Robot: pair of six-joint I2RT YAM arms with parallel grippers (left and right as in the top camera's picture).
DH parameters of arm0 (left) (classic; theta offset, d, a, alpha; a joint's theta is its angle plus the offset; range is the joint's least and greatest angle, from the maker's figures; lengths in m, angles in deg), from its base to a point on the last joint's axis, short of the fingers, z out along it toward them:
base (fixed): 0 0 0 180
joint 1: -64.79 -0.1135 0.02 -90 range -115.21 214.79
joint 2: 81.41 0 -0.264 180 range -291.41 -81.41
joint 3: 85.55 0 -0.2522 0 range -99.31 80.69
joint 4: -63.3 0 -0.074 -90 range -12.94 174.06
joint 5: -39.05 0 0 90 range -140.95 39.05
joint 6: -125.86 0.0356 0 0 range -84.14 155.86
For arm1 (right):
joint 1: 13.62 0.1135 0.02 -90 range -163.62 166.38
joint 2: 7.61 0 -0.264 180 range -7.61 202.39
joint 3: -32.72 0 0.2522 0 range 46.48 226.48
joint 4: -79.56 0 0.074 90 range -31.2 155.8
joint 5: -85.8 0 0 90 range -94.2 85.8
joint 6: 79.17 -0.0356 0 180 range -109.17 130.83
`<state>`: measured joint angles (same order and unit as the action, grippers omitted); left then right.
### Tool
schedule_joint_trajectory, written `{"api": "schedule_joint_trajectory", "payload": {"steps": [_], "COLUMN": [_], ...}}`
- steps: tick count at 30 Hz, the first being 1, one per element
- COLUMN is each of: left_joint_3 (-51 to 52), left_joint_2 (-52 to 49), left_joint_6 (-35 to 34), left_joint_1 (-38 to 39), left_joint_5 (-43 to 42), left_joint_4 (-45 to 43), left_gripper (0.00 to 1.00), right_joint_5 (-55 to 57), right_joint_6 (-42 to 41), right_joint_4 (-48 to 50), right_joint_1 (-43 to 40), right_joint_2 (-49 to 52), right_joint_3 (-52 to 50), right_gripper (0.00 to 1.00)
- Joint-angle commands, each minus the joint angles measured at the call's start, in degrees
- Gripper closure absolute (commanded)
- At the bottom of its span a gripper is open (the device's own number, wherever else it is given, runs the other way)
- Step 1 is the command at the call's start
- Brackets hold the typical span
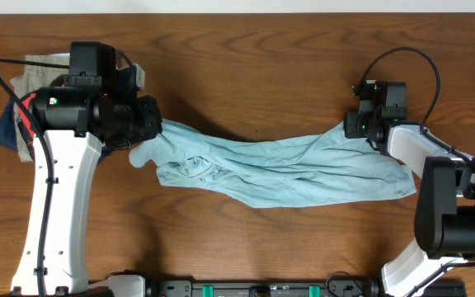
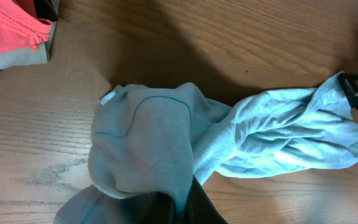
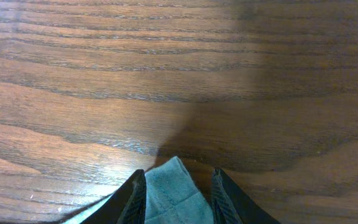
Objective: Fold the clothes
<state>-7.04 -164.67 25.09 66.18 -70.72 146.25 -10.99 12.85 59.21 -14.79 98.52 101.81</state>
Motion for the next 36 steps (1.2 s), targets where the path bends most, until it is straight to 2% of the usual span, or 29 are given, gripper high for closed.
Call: {"api": "schedule_joint_trajectory", "payload": {"steps": [1,5,13,19,21,29,36], "left_joint_3": [0.3,0.3,0.3,0.3,0.3,0.3,0.1], "left_joint_2": [-0.3,-0.3,-0.3,-0.3,-0.3,-0.3,-0.3], "left_joint_6": [-0.8,-0.8,-0.8,-0.8,-0.8,-0.8,-0.7], "left_joint_1": [-0.1,-0.1,-0.1,-0.1,-0.1,-0.1,-0.1], "left_joint_5": [-0.5,-0.5,-0.5,-0.5,-0.5,-0.5,-0.5], "left_joint_4": [0.2,0.2,0.2,0.2,0.2,0.2,-0.8], "left_gripper": [0.94,0.94,0.94,0.94,0.94,0.94,0.94], "right_joint_5": [1.0,1.0,1.0,1.0,1.0,1.0,0.6], "right_joint_6": [0.9,0.9,0.8,-0.1,-1.4,-5.2,-6.9], "right_joint_4": [-0.2,-0.1,0.1,0.1,0.1,-1.3,-10.2], "right_joint_1": [0.9,1.1,1.2,0.8,0.4,-0.8,-3.2], "right_joint_2": [1.1,3.0,4.6,4.6,4.5,1.1,-12.0], "right_joint_3": [-0.3,-0.3,-0.3,-0.3,-0.3,-0.2,1.9], "right_gripper": [0.67,0.68,0.75,0.89,0.98,0.99,0.99]}}
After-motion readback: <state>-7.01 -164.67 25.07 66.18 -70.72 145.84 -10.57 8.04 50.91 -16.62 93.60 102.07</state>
